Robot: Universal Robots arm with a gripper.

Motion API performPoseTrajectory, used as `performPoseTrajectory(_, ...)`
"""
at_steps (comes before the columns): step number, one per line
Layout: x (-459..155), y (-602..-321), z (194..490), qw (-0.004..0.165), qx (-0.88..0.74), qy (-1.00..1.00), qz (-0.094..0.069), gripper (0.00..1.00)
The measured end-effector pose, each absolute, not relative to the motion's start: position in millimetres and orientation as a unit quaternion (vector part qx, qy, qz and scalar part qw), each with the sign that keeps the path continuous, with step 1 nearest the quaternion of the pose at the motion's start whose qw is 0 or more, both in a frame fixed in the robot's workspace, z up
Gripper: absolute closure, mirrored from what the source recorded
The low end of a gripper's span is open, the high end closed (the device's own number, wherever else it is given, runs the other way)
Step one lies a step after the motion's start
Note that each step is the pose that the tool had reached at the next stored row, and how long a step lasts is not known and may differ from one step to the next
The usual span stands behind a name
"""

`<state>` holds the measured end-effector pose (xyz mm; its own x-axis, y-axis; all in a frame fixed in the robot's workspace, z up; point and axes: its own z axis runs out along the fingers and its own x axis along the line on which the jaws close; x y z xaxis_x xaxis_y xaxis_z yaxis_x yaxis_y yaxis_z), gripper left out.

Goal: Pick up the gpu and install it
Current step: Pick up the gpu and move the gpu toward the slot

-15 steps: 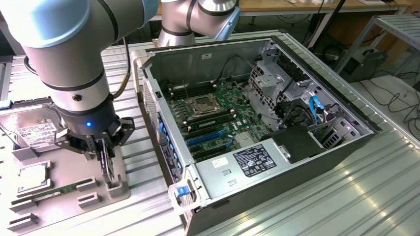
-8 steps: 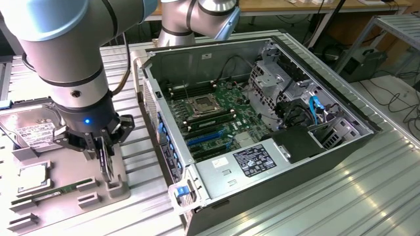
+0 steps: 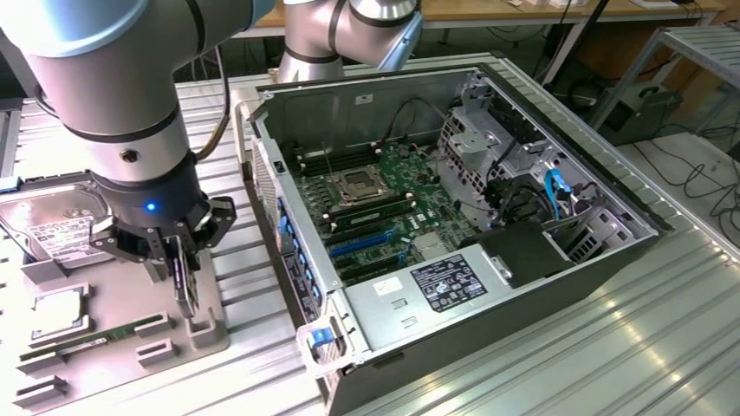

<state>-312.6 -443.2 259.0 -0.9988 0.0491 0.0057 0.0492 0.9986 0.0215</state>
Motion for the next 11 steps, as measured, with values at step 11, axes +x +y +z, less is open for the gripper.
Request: performPoseTrajectory(11,-312.6,-443.2,269.3,0.003,-0.025,-1.000,-0.011,0.72)
